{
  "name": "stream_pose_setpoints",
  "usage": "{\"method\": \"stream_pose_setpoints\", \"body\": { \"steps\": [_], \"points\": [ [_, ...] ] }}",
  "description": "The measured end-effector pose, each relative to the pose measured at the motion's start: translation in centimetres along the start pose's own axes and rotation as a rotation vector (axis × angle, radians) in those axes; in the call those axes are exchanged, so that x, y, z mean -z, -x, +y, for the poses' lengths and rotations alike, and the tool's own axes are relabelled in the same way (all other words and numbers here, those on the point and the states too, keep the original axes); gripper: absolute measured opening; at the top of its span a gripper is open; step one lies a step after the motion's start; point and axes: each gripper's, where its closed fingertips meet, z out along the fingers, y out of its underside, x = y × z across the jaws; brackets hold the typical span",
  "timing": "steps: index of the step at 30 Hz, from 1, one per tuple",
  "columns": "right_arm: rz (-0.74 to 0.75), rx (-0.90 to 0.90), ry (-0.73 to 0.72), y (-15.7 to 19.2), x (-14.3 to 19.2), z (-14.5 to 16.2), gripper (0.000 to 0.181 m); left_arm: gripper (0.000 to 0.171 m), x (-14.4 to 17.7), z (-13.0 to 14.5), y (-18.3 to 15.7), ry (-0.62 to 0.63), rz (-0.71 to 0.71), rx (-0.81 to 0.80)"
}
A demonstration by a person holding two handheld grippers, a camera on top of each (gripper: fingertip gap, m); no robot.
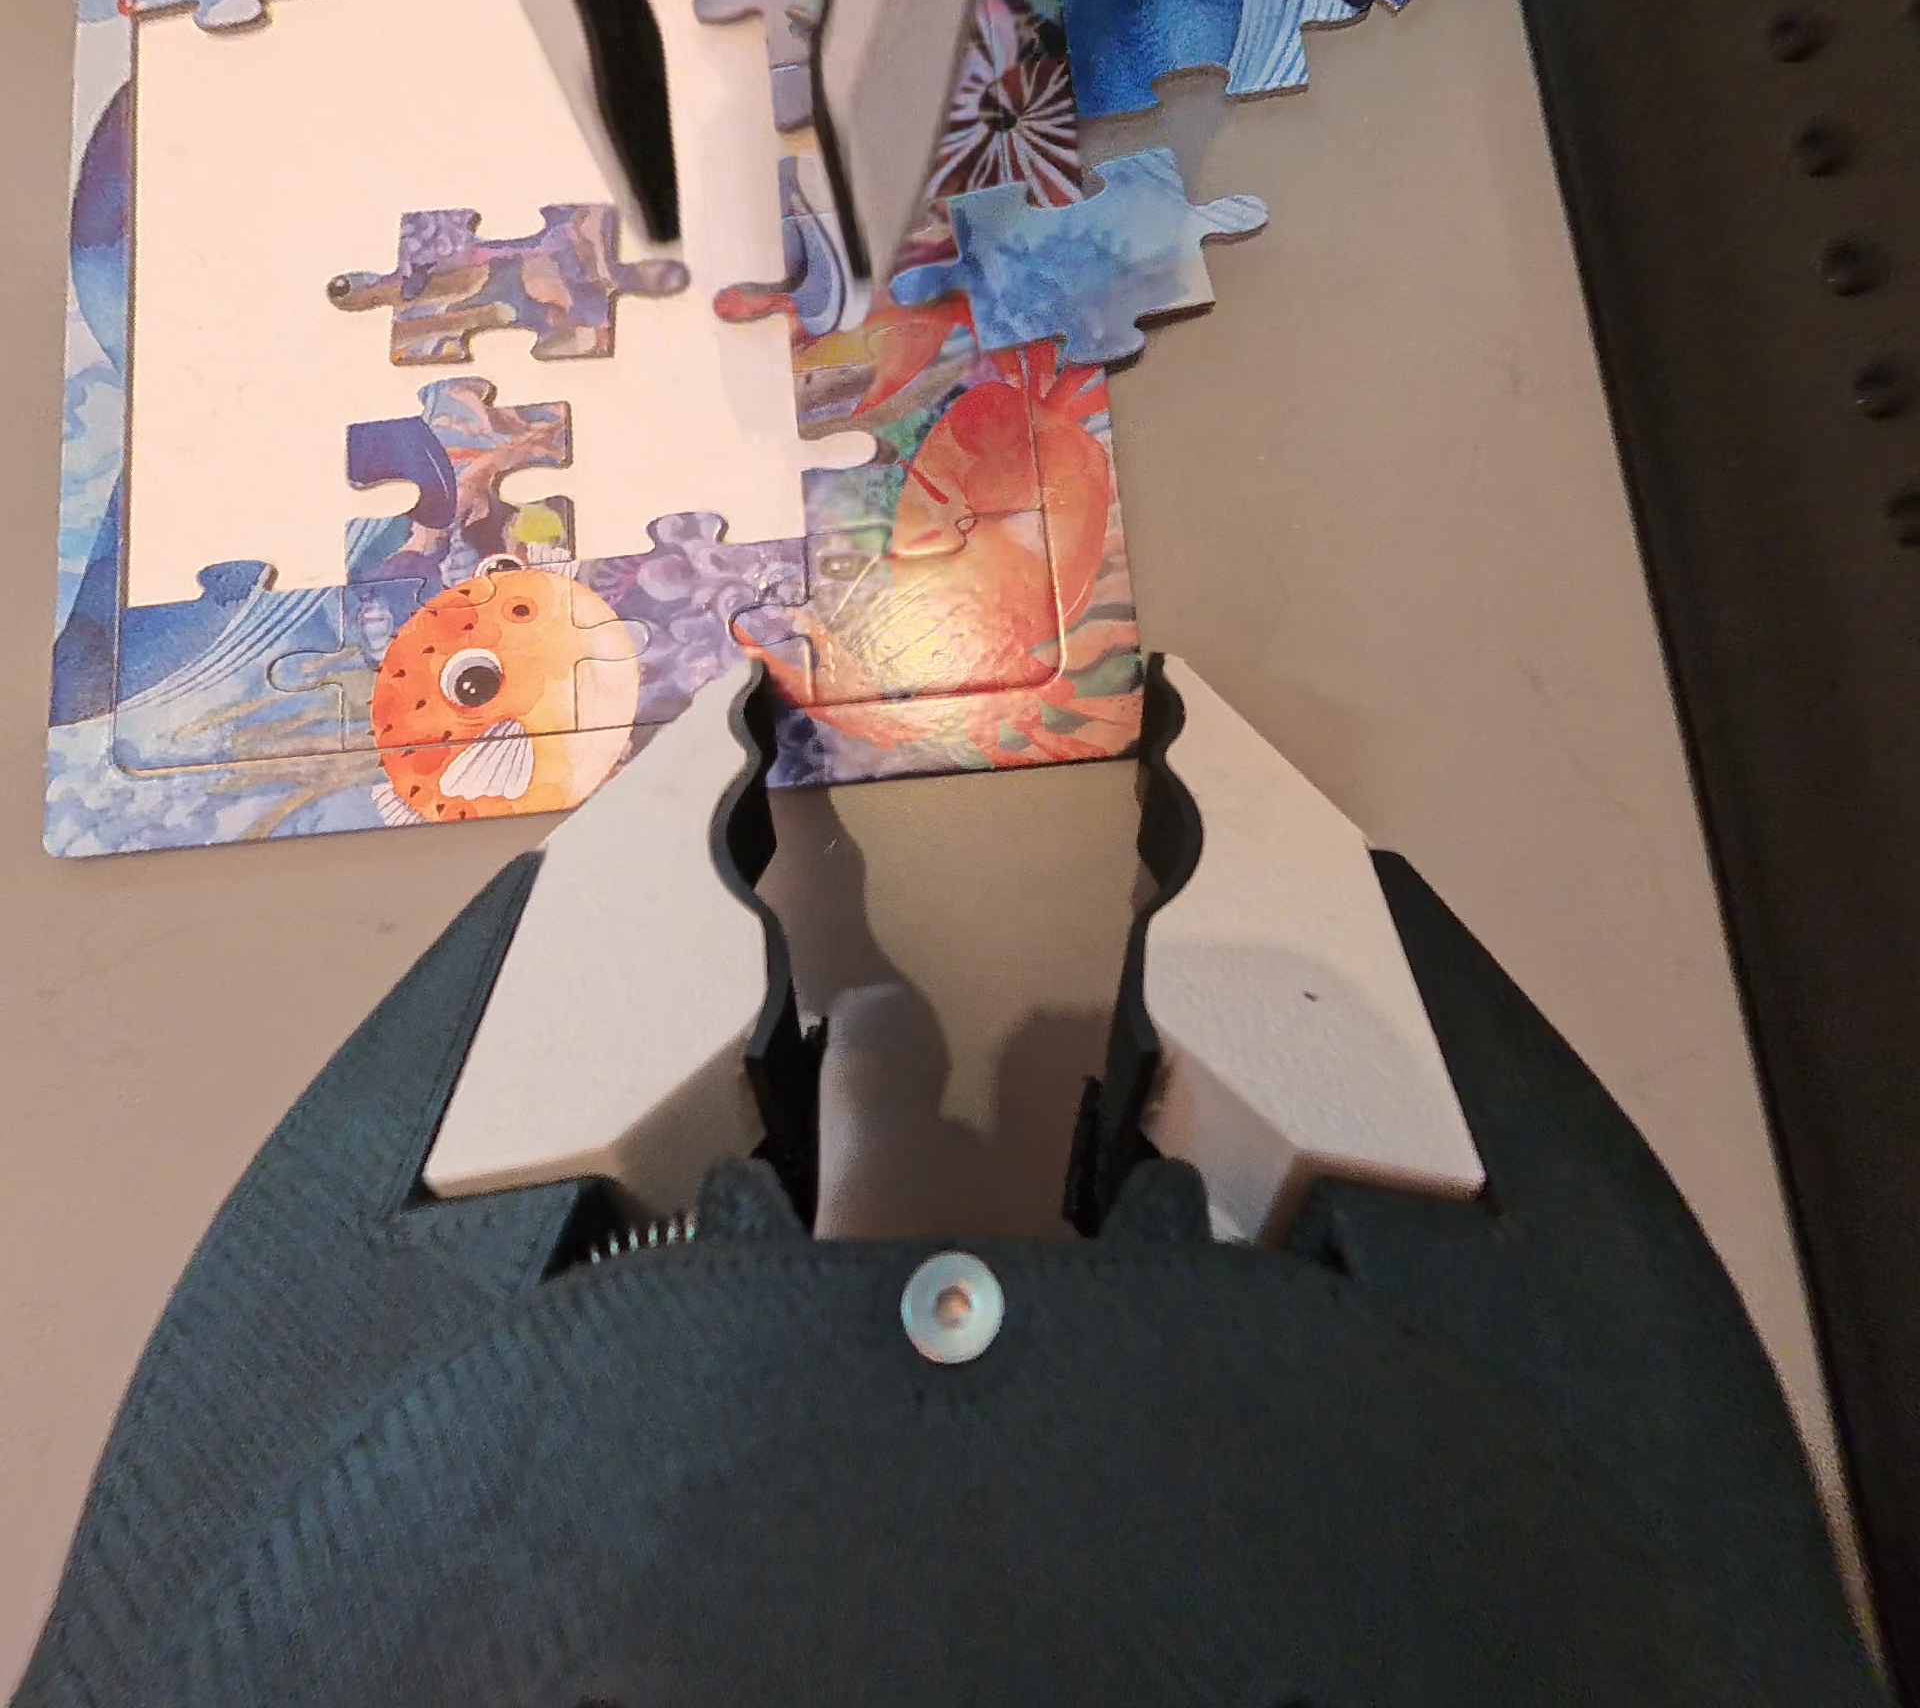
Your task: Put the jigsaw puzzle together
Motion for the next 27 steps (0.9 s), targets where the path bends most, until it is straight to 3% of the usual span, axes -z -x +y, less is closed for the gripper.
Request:
{"method": "stream_pose_setpoints", "body": {
  "steps": [7, 11, 14, 20, 22, 27],
  "points": [
    [0.087, -0.077, -0.014, -1.0, 7.9, 4.8, 0.043, 0.076, 1.2, -1.8, -0.2, -0.024, -0.079, -0.037],
    [0.103, -0.073, 0.020, 0.4, 8.8, 7.0, 0.043, 0.075, 0.8, -2.7, 0.2, 0.011, -0.153, -0.065],
    [0.120, -0.074, 0.017, 0.8, 8.5, 7.6, 0.043, 0.070, 1.2, -2.2, 2.7, 0.030, -0.240, -0.013],
    [0.118, -0.121, -0.089, -1.1, 5.4, 3.5, 0.042, 0.076, 2.7, 0.6, 9.0, 0.008, -0.308, 0.272],
    [0.100, -0.155, -0.118, -2.6, 3.4, 1.3, 0.036, 0.080, 2.3, 1.0, 9.8, -0.022, -0.264, 0.361],
    [0.003, -0.286, -0.144, -6.3, -1.8, -3.0, 0.031, 0.085, 1.3, 0.6, 10.5, -0.052, -0.223, 0.403]
  ]
}}
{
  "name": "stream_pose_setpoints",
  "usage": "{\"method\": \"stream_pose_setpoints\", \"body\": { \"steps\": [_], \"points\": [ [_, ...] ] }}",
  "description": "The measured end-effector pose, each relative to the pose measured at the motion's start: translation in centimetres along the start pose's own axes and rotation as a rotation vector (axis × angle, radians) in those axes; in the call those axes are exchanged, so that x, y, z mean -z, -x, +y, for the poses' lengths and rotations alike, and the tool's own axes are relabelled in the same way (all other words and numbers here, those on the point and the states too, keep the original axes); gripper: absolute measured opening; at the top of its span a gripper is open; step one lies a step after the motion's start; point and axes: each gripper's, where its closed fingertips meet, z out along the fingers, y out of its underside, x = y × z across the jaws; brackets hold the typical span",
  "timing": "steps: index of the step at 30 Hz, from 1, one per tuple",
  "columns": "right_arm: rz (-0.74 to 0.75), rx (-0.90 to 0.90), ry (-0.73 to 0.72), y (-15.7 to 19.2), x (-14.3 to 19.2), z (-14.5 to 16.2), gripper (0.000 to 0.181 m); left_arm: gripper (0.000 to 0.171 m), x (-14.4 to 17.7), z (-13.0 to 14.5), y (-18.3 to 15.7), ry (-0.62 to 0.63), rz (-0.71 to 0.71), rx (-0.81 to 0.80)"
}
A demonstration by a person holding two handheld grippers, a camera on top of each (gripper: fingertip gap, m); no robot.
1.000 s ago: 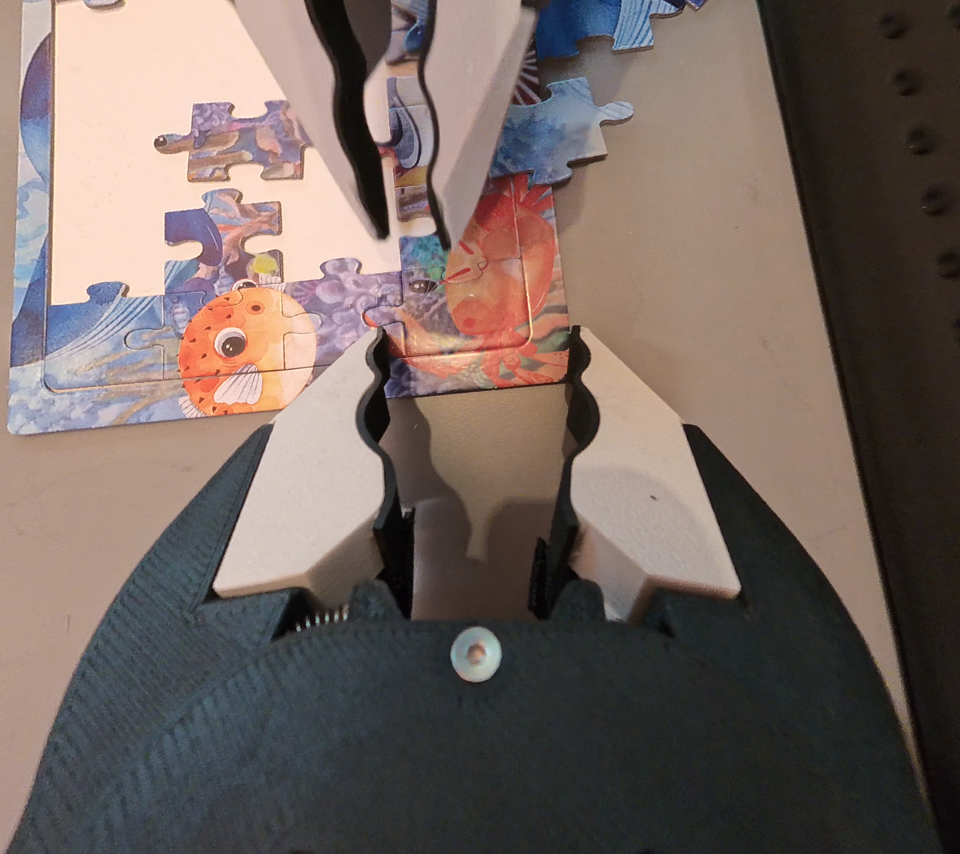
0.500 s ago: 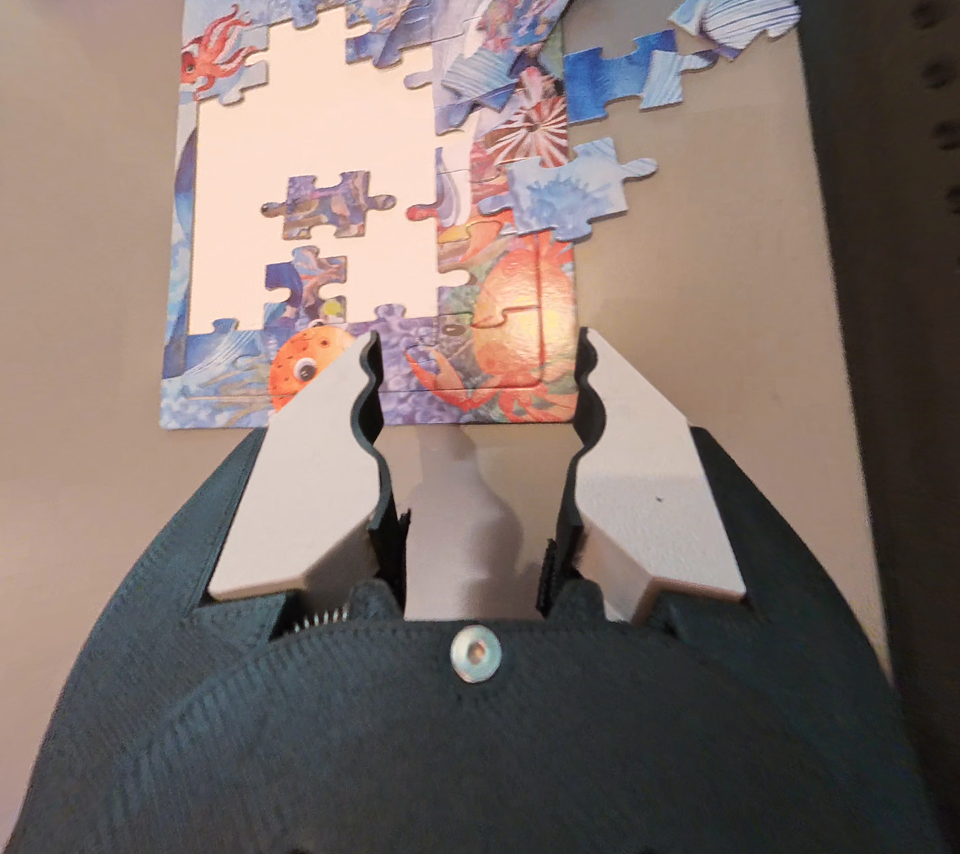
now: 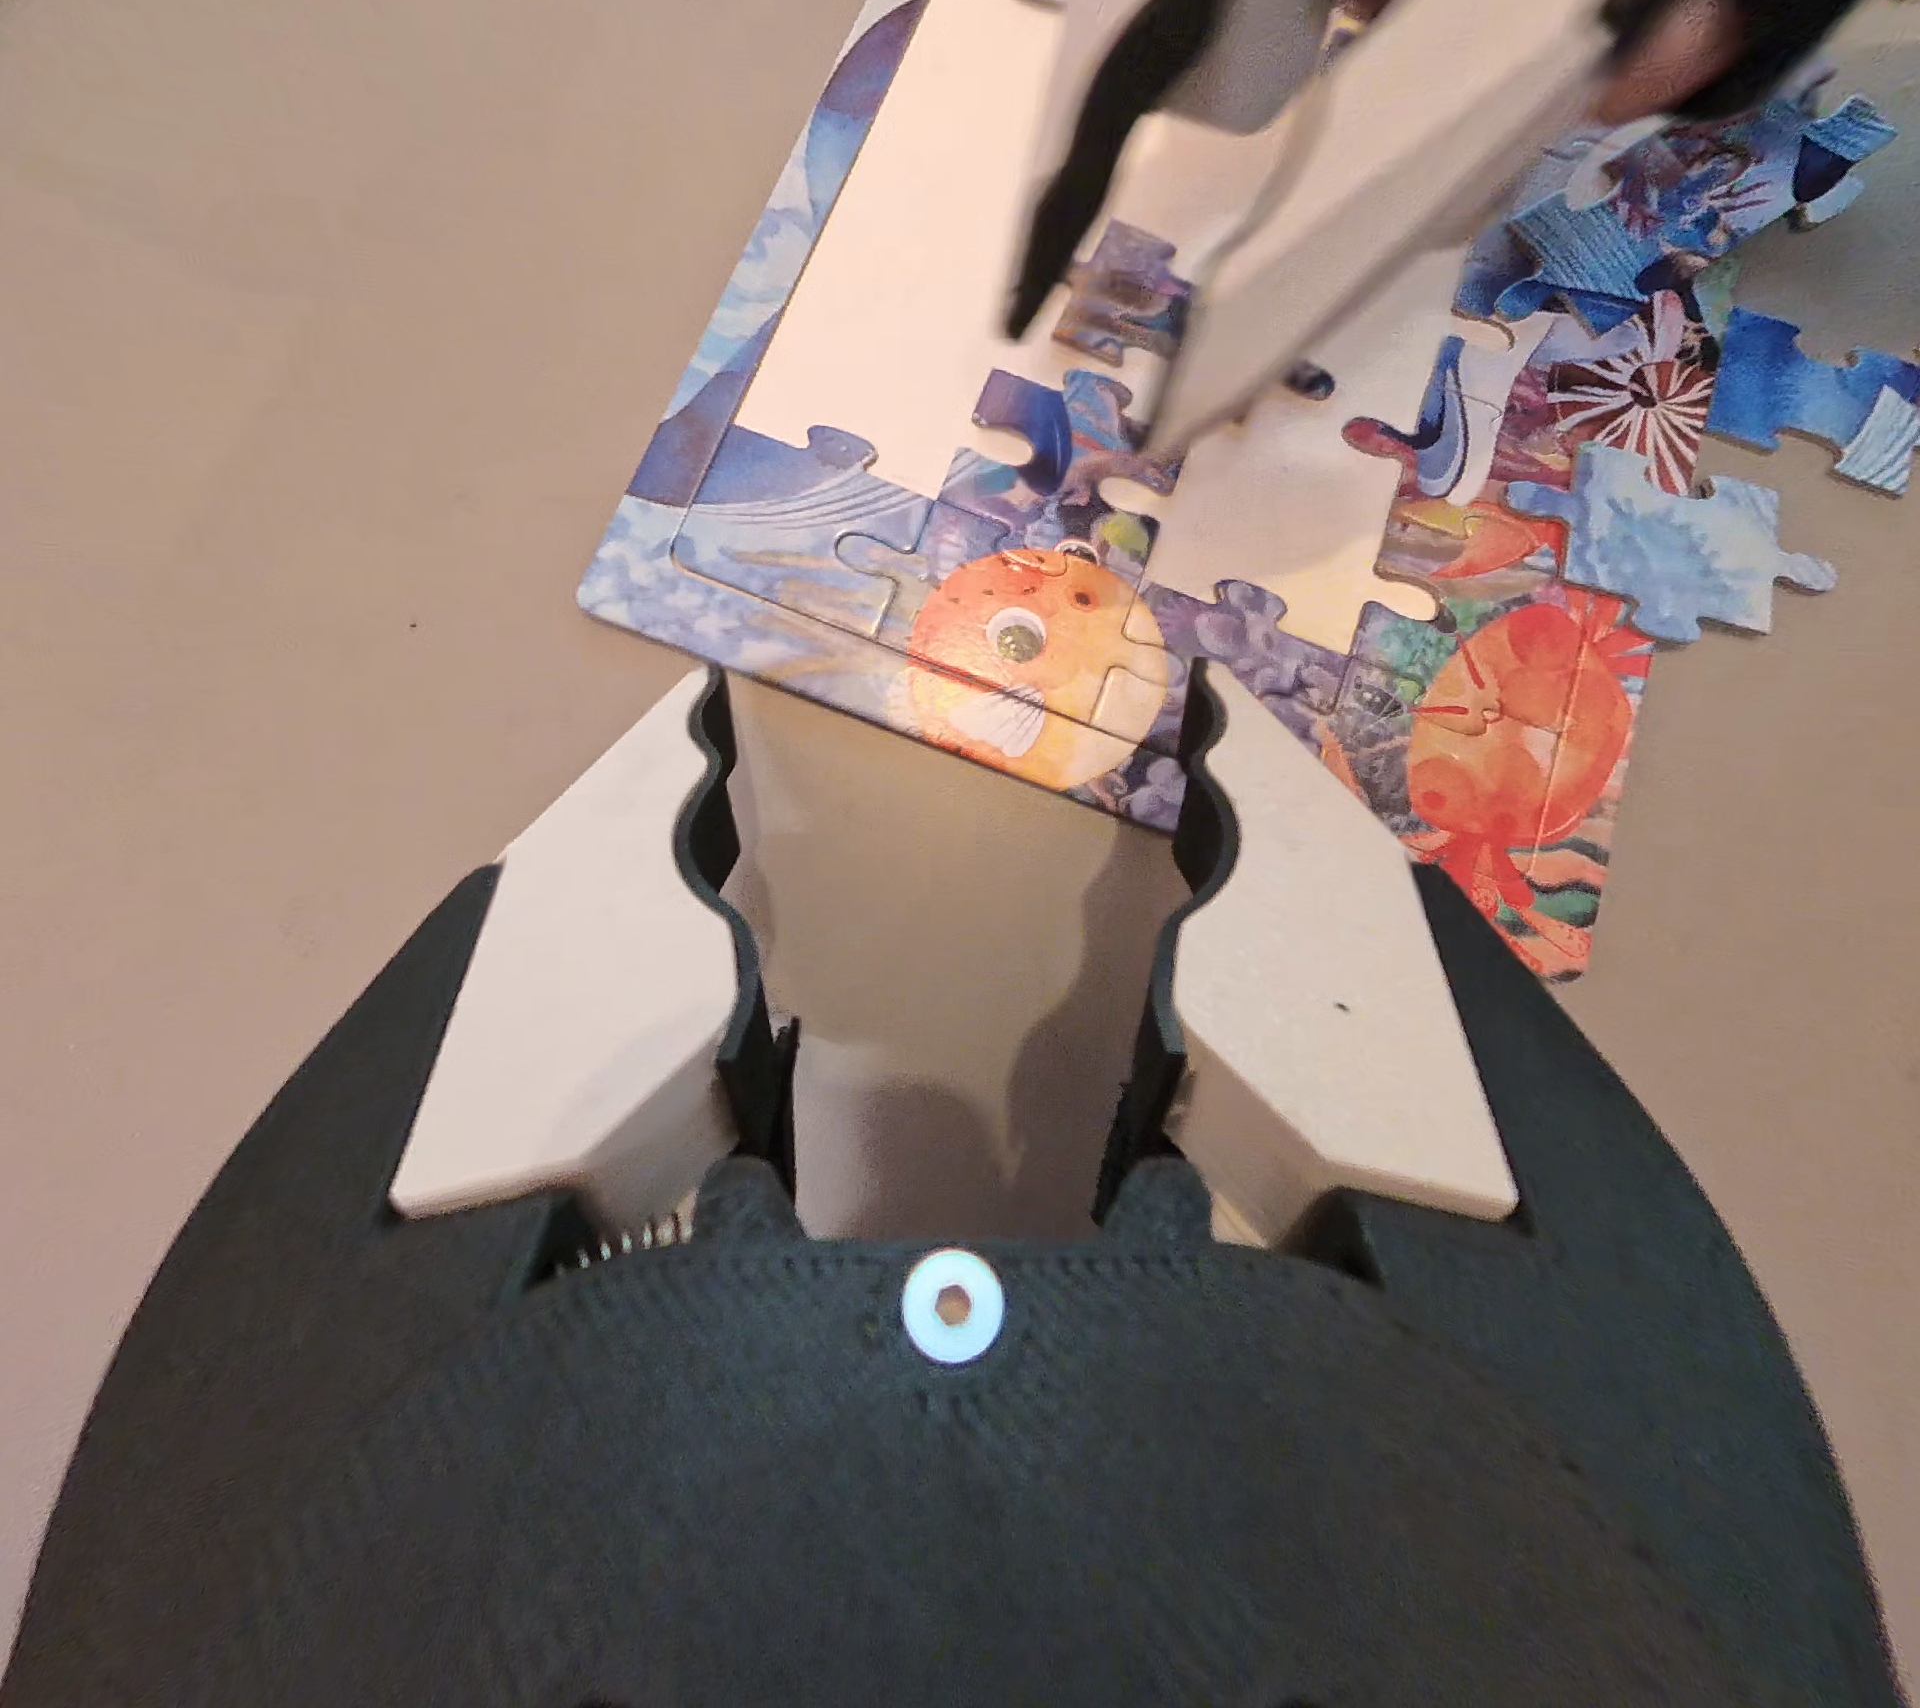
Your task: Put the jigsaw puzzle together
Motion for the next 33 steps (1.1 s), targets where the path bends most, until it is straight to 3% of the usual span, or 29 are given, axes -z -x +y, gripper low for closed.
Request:
{"method": "stream_pose_setpoints", "body": {
  "steps": [3, 8, 17, 21, 26, 29, 33],
  "points": [
    [0.039, -0.019, 0.046, -2.3, -2.2, -0.8, 0.030, 0.087, -0.8, 0.4, -0.1, 0.030, 0.004, -0.005],
    [0.079, 0.054, 0.101, -3.3, -4.5, -0.9, 0.033, 0.087, -1.2, 0.5, 0.0, 0.025, 0.012, 0.004],
    [0.092, 0.068, 0.090, -3.8, -4.7, -1.0, 0.021, 0.086, -1.2, 0.7, 0.1, 0.026, -0.006, -0.020],
    [0.056, 0.042, 0.102, -3.4, -4.4, -1.0, 0.029, 0.084, -1.1, 0.7, 0.2, 0.025, -0.015, -0.018],
    [0.065, 0.069, 0.064, -2.9, -0.6, -1.1, 0.035, 0.087, -0.7, 0.7, 0.4, 0.032, -0.035, -0.029],
    [0.084, 0.114, 0.052, -2.0, 2.9, -0.7, 0.033, 0.080, 0.4, -0.5, 1.2, -0.026, -0.086, -0.038],
    [0.189, 0.109, 0.047, -3.5, 8.6, 1.7, 0.036, 0.073, 1.9, -2.3, 1.1, -0.102, -0.123, -0.074]
  ]
}}
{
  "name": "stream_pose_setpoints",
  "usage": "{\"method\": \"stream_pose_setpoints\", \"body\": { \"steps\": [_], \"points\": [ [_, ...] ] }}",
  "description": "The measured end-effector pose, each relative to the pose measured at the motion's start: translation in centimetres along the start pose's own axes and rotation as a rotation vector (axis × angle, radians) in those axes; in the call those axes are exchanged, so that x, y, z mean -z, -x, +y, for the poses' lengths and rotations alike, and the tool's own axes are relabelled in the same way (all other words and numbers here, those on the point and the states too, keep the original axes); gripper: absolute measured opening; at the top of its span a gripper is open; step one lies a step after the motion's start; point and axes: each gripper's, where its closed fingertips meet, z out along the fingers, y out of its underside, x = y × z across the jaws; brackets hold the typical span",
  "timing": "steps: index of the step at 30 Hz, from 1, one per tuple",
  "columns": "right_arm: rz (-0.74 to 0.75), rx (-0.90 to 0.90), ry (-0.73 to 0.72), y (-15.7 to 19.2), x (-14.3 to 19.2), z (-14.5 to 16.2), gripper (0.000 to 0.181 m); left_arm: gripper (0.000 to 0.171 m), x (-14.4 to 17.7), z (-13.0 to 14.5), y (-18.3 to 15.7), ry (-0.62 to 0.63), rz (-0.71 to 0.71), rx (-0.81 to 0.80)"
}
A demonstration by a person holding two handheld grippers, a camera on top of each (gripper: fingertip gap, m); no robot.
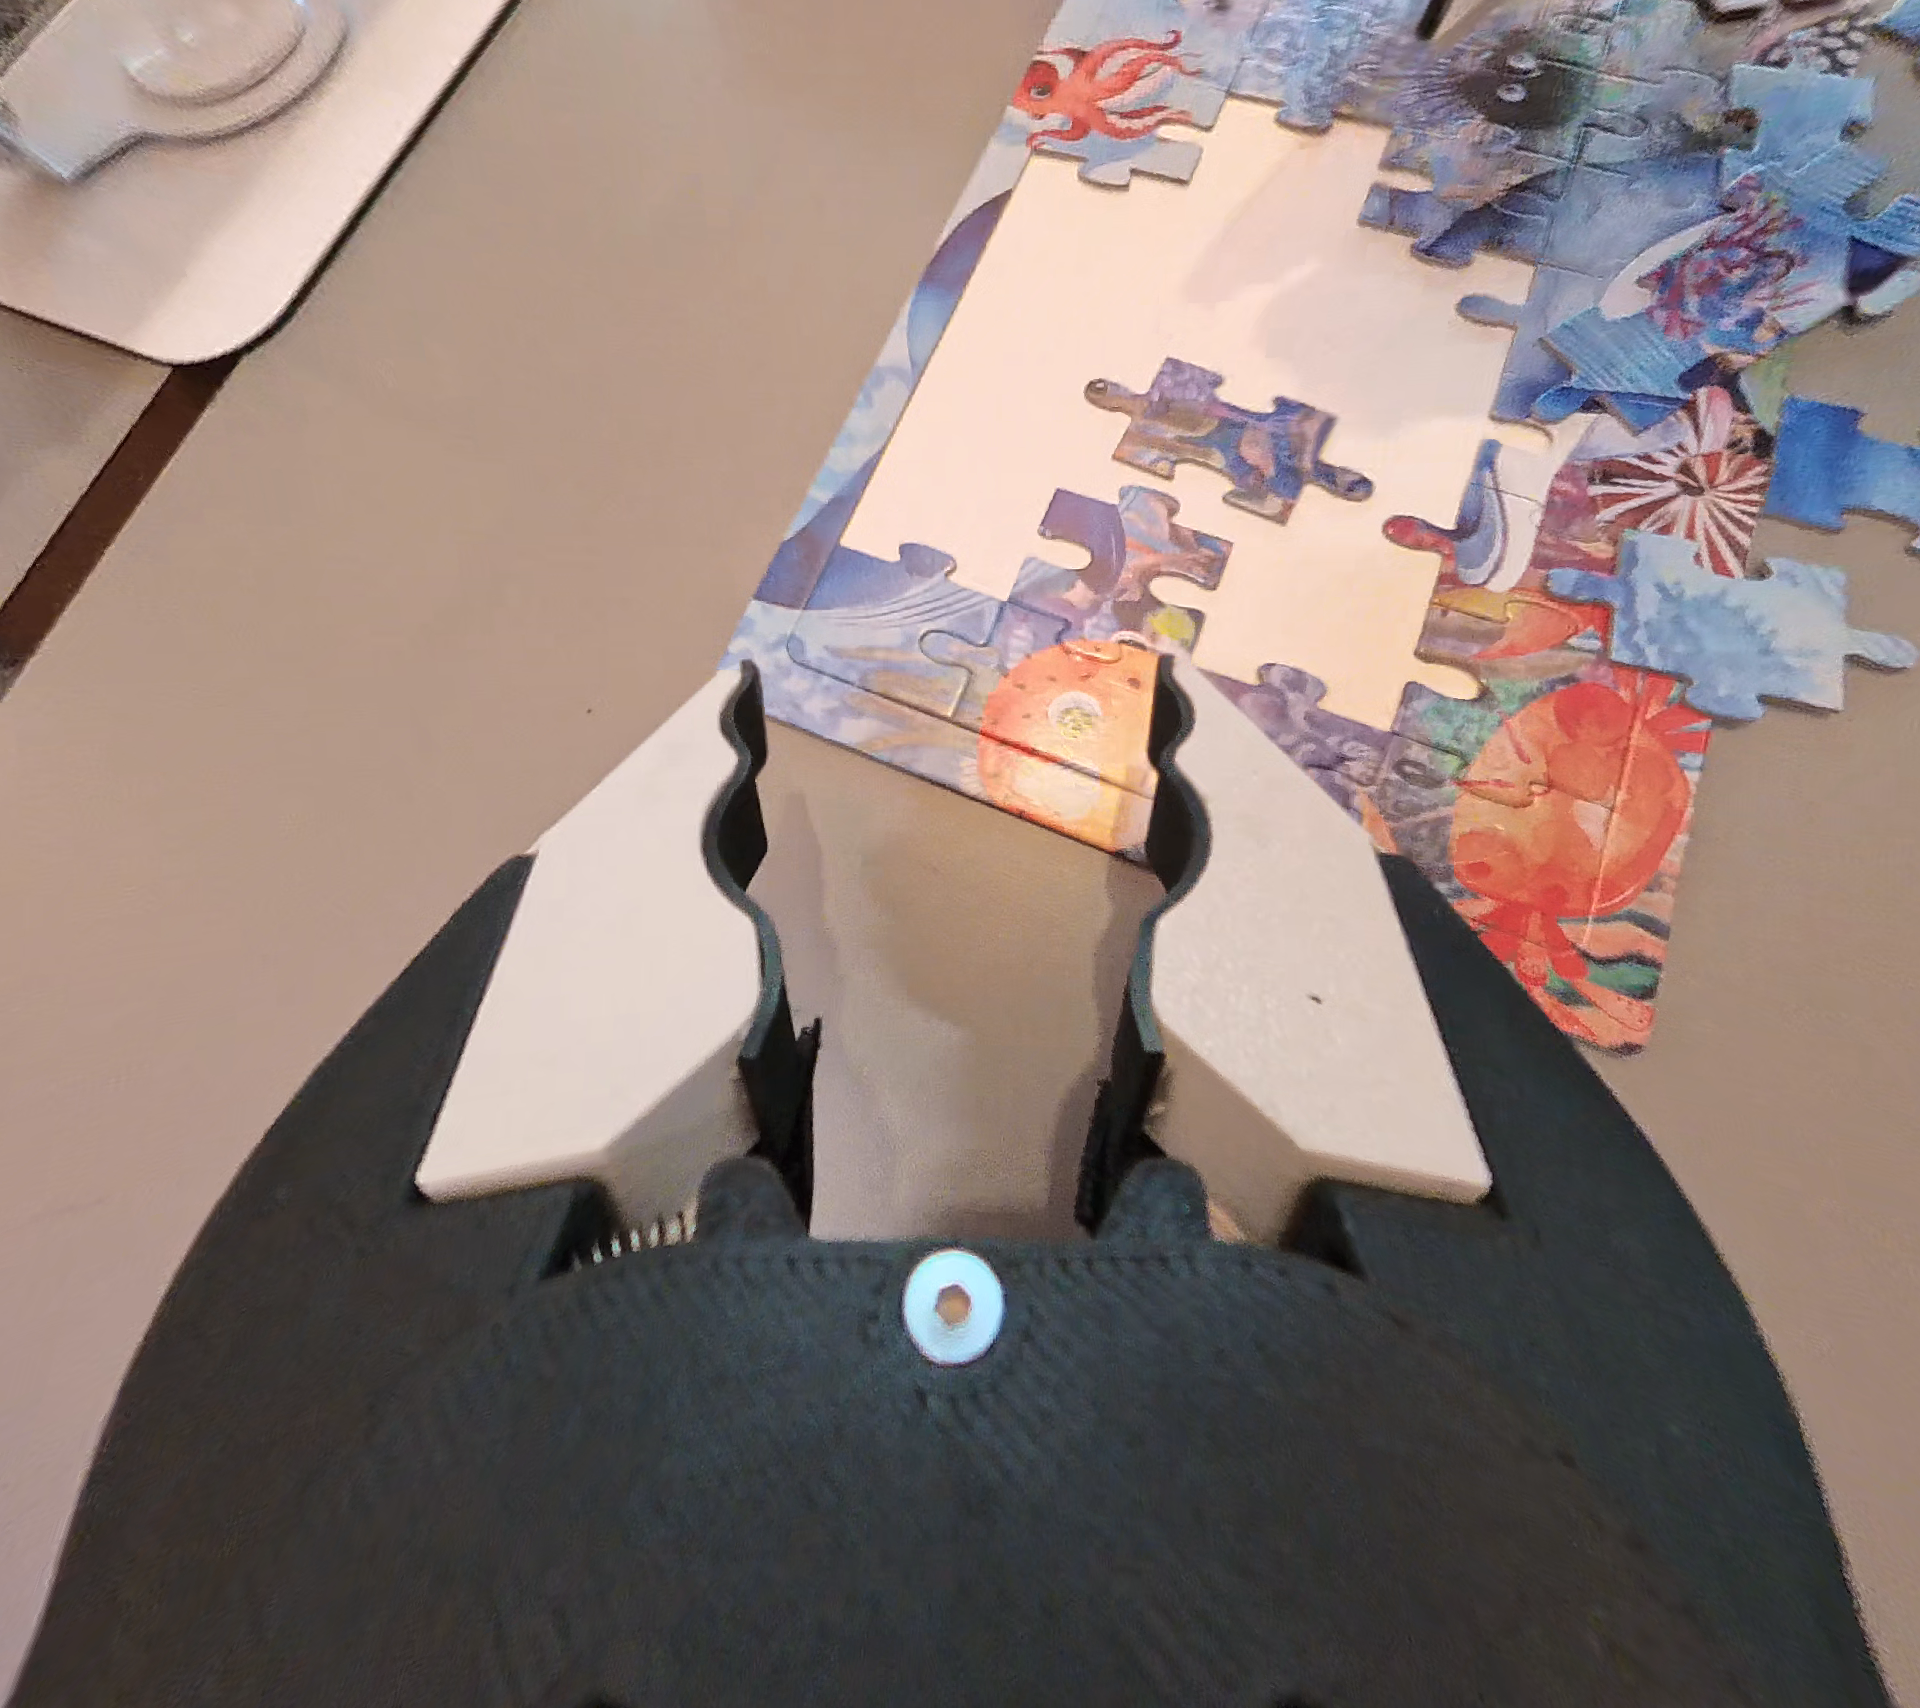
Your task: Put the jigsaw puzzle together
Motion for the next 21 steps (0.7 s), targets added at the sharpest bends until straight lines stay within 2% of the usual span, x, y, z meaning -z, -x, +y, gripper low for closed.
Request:
{"method": "stream_pose_setpoints", "body": {
  "steps": [3, 7, 11, 14, 18, 21],
  "points": [
    [0.008, -0.024, 0.015, -0.7, 3.6, 2.9, 0.041, 0.073, 0.3, -0.6, -1.4, 0.009, 0.019, -0.079],
    [-0.074, 0.023, 0.030, 2.5, 6.2, 5.6, 0.041, 0.074, 0.1, -1.2, -7.1, 0.045, 0.176, -0.232],
    [-0.109, 0.118, 0.081, 6.6, 5.6, 7.6, 0.045, 0.077, -0.4, -0.6, -13.2, 0.106, 0.309, -0.374],
    [-0.129, 0.134, 0.083, 8.6, 5.2, 8.4, 0.044, 0.077, -1.1, -0.6, -16.0, 0.105, 0.344, -0.417],
    [-0.129, 0.113, 0.047, 9.3, 5.3, 9.1, 0.043, 0.071, -2.2, 0.5, -17.2, 0.139, 0.313, -0.455],
    [-0.131, 0.090, 0.037, 9.6, 5.5, 9.8, 0.042, 0.052, -2.4, 0.7, -17.8, 0.119, 0.329, -0.402]
  ]
}}
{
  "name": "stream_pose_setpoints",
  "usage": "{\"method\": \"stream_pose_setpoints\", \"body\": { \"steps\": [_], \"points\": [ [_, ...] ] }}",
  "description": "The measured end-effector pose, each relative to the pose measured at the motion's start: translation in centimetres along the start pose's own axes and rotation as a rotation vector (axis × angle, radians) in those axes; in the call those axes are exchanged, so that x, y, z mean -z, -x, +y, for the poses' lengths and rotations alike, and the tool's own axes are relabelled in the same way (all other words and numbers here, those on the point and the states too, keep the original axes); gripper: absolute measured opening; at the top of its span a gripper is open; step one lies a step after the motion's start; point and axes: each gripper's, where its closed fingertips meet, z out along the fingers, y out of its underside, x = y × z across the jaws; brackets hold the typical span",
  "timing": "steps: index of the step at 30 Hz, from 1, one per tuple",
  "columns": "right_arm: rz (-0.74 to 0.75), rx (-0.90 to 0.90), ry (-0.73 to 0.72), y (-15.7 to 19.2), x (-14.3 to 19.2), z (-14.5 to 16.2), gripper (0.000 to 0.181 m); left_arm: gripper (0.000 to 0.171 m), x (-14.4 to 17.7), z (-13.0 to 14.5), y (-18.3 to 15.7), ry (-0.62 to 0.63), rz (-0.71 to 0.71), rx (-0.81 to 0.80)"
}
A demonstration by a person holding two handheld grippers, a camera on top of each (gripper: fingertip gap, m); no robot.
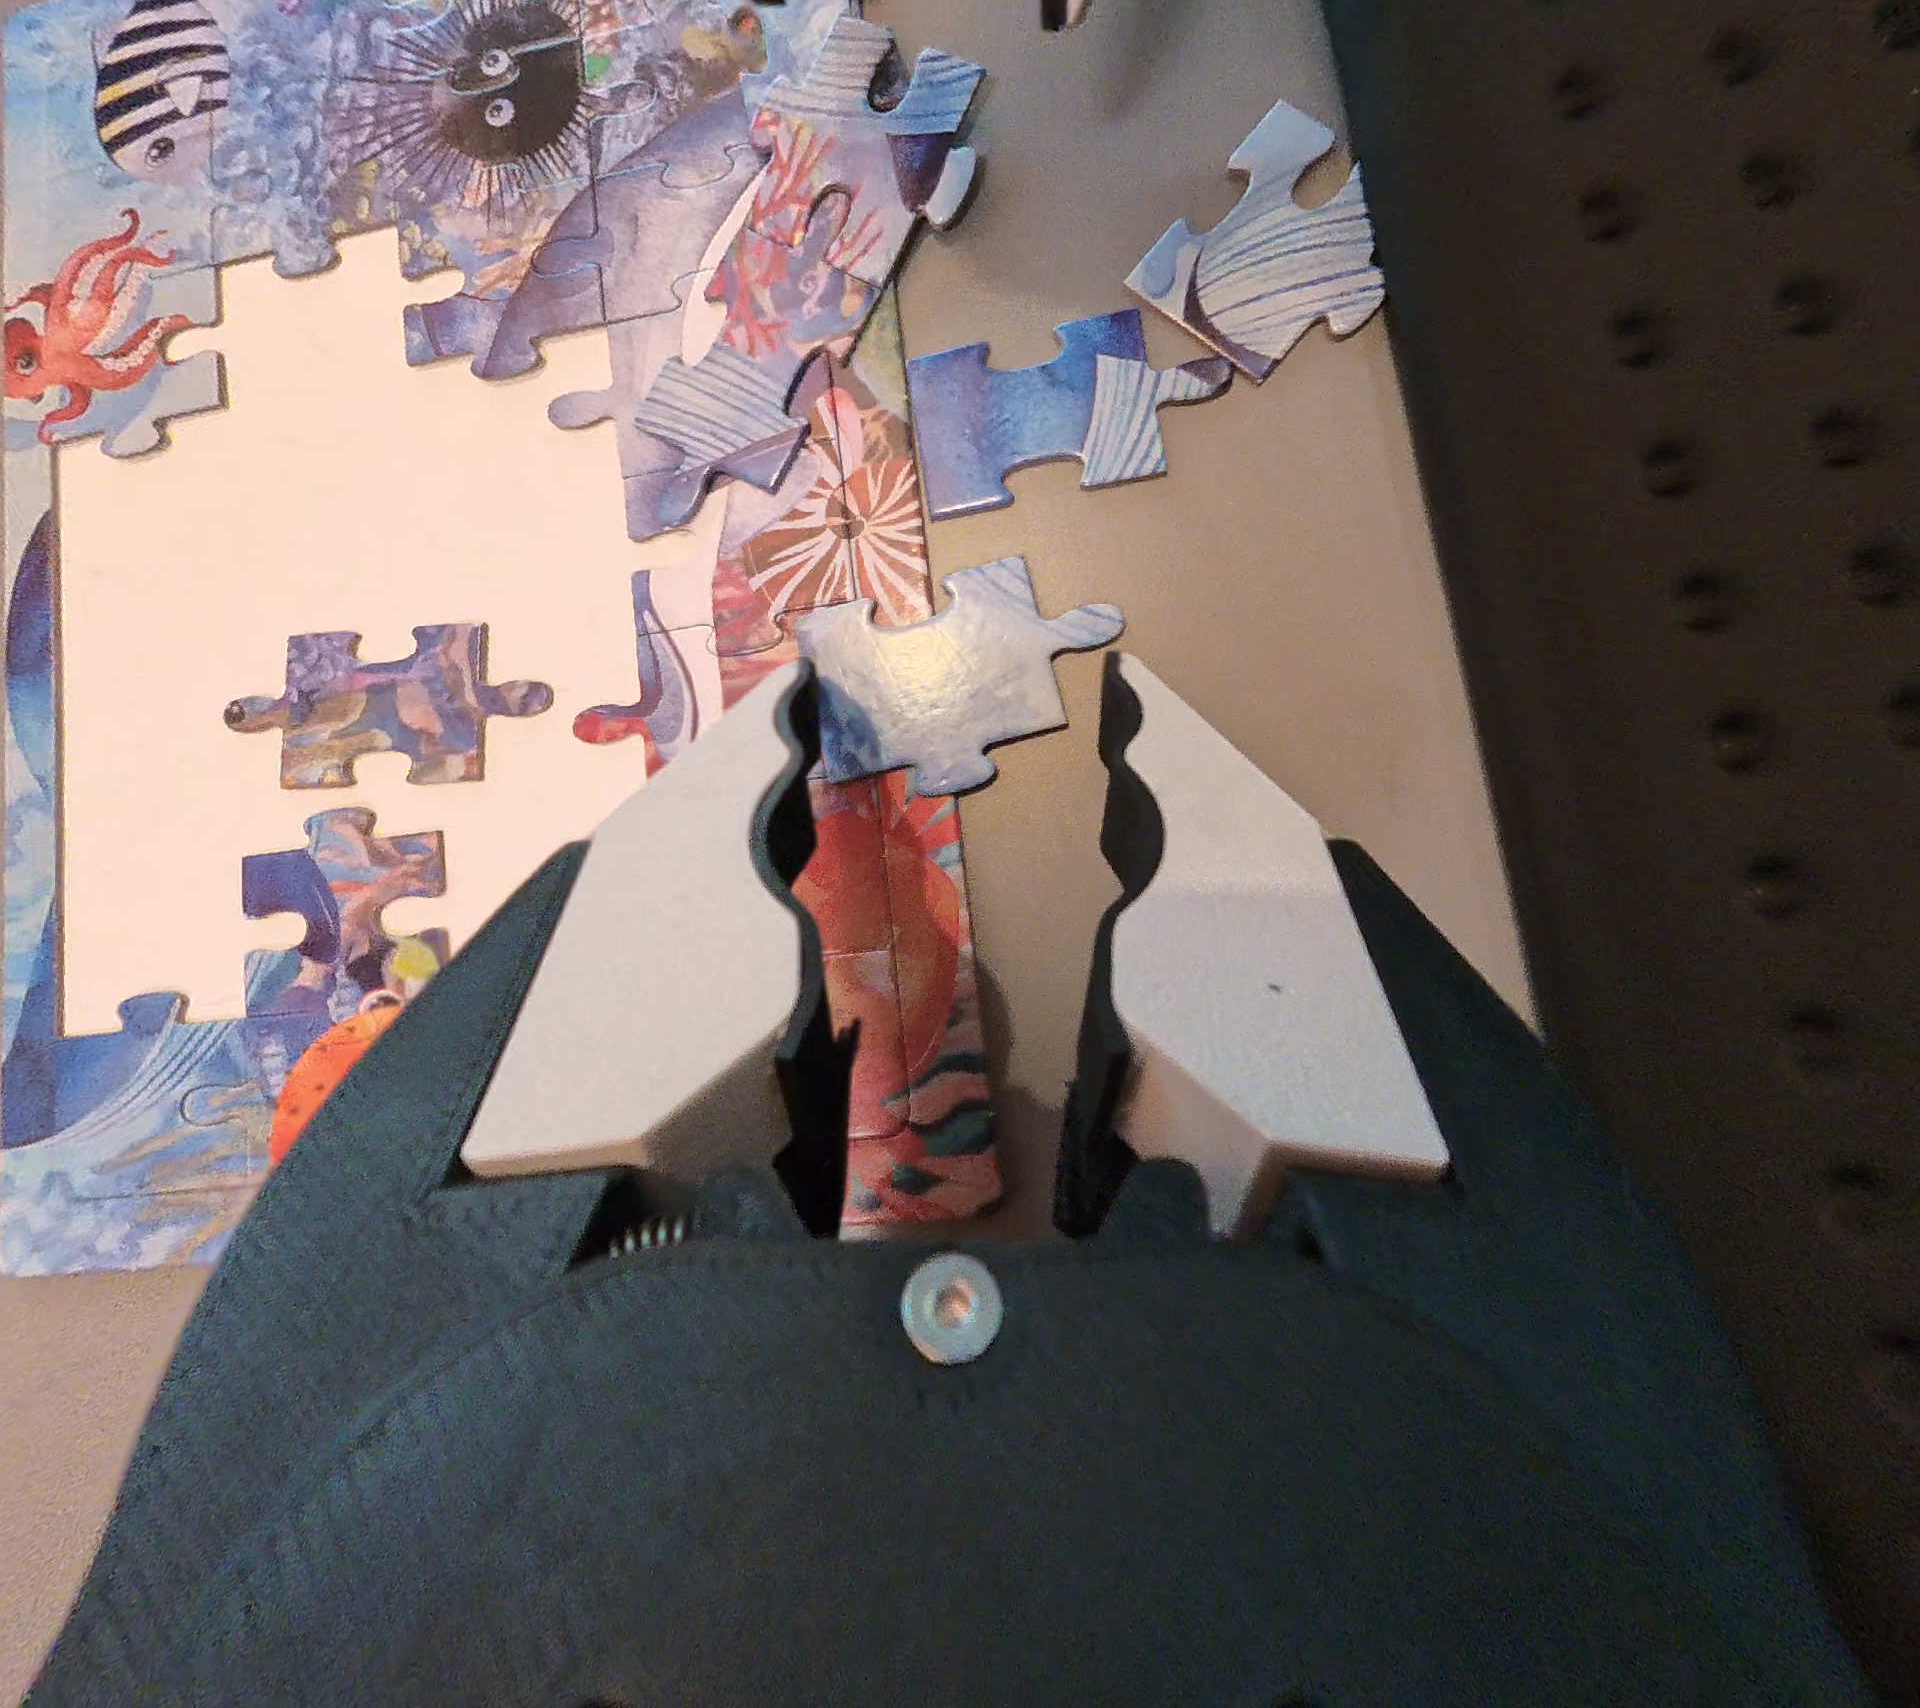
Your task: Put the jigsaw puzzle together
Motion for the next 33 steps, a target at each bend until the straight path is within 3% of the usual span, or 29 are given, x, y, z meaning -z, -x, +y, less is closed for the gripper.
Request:
{"method": "stream_pose_setpoints", "body": {
  "steps": [4, 12, 19, 26, 33],
  "points": [
    [0.003, -0.020, -0.007, 0.2, 0.1, 0.7, 0.042, 0.029, 0.0, 0.1, -0.4, -0.017, -0.021, 0.020],
    [0.087, -0.040, -0.027, -1.2, 1.5, 1.4, 0.046, 0.017, 0.9, 1.1, -0.6, -0.002, -0.092, 0.076],
    [0.149, -0.028, 0.021, -2.3, -0.3, 1.6, 0.052, 0.020, 2.6, 3.3, -0.1, 0.043, -0.116, 0.157],
    [0.168, -0.025, 0.174, -2.8, -2.8, 3.6, 0.056, 0.047, 3.6, 4.7, -0.9, 0.089, -0.097, 0.169],
    [0.164, -0.066, 0.148, -3.1, -2.3, 3.9, 0.047, 0.051, 4.4, 5.7, -1.0, 0.114, -0.109, 0.207]
  ]
}}
